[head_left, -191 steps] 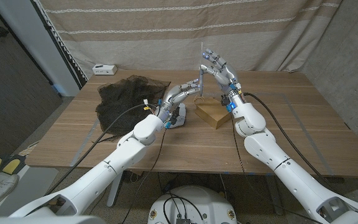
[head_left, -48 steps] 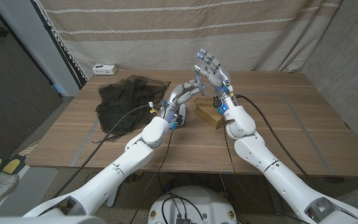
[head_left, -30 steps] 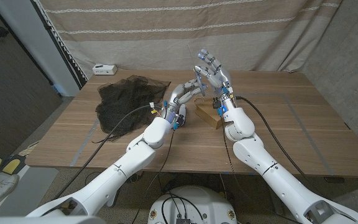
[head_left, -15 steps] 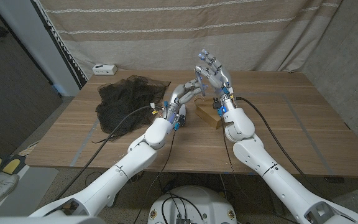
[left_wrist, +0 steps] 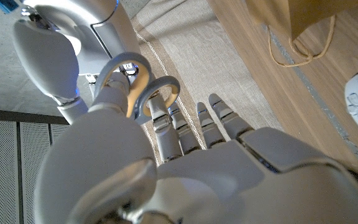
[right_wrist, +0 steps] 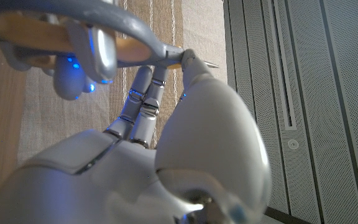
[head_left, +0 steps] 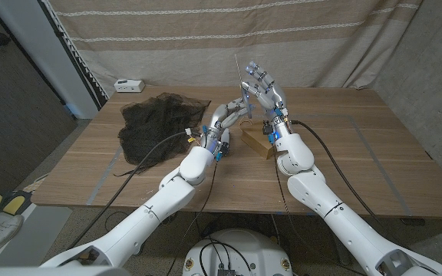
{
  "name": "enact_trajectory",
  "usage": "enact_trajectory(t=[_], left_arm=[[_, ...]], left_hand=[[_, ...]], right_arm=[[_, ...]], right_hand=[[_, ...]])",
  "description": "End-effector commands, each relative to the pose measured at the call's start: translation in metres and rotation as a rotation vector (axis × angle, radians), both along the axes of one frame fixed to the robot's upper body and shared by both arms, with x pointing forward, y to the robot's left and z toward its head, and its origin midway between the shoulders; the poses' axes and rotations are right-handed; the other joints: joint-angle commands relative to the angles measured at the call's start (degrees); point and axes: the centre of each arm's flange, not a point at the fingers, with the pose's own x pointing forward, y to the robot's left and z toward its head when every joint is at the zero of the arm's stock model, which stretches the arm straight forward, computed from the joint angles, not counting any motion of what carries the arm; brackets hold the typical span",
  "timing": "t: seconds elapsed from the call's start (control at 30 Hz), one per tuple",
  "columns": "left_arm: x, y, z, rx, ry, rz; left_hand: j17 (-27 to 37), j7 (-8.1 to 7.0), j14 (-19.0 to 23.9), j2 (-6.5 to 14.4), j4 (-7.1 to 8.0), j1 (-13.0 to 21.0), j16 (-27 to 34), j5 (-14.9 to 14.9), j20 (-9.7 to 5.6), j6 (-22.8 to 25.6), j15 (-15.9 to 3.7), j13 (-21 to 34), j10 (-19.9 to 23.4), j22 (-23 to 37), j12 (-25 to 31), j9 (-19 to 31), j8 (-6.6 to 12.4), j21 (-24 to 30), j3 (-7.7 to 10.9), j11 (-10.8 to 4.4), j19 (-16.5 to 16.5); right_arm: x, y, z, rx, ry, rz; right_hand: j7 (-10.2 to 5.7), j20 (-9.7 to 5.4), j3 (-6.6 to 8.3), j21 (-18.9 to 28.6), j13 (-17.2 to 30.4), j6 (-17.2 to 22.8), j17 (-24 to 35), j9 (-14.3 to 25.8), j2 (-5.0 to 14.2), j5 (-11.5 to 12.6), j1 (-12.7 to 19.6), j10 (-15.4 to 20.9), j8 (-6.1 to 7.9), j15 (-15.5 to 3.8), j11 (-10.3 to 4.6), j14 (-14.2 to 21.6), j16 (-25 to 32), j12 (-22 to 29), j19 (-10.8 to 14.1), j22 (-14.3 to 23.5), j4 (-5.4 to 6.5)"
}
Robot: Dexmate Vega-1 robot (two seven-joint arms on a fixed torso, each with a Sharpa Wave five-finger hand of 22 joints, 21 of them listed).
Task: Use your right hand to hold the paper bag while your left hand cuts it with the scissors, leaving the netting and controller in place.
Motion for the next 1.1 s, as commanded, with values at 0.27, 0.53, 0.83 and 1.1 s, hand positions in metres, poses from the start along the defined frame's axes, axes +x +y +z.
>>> enact_trajectory(t=[0.27,0.53,0.83,1.1], left_arm=[[-0.0021,0.0036,-0.0035,-0.052,0.021,0.016],[-0.003,0.0013,-0.0025,-0.034,0.035,0.014],[-0.0028,-0.0015,-0.0013,-0.02,0.046,-0.012],[-0.0028,-0.0025,-0.0011,-0.011,0.048,-0.019]], left_hand=[[0.4,-0.88,1.6,4.0,0.18,0.7,0.2,-1.4,-6.57,4.0,-9.74,0.6,1.4,0.3,0.3,3.2,3.67,0.4,3.02,0.29,0.9],[0.7,-1.15,0.0,7.2,3.5,-3.2,-0.1,-1.1,-5.62,-5.0,-9.04,1.5,-0.7,0.5,-0.5,10.7,6.36,0.4,4.32,0.89,-0.2],[0.9,-2.57,-0.5,8.1,7.27,-6.2,0.2,-0.1,-5.81,-11.4,-9.11,2.3,-0.8,0.8,-0.3,17.2,9.17,0.8,5.64,0.49,-0.7],[0.5,-2.27,0.6,7.4,8.12,-6.6,0.3,0.4,-6.62,-12.3,-9.96,3.3,5.1,0.5,1.9,22.9,13.89,0.8,7.86,-1.02,-0.8]], right_arm=[[-0.0007,0.001,-0.0012,-0.003,0.015,0.01],[-0.0014,-0.0002,-0.0017,-0.007,0.02,0.016],[-0.0026,-0.002,-0.0014,-0.016,0.032,0.022],[-0.0029,-0.0028,-0.0012,-0.021,0.037,0.021]], right_hand=[[0.3,-8.63,0.3,0.1,0.0,-0.1,0.3,0.1,0.9,0.3,1.5,0.2,-0.07,-13.96,-0.05,5.3,0.6,0.0,-0.4,0.1,0.07],[0.31,-8.47,0.33,-0.2,0.0,-0.2,0.1,0.1,1.05,0.3,1.4,0.2,-0.14,-13.96,0.27,5.2,0.5,-0.1,-0.5,0.0,0.2],[0.87,-7.98,0.02,-0.3,0.0,-0.5,-0.3,0.1,1.13,0.3,0.4,-0.1,-0.27,-13.99,0.72,5.1,0.3,-0.3,-0.5,0.0,0.8],[1.06,-7.84,-0.13,-0.4,0.0,-0.7,-0.4,0.1,1.08,0.3,-0.1,-0.4,-0.37,-13.98,0.83,5.1,0.3,-0.5,-0.4,0.0,0.98]])
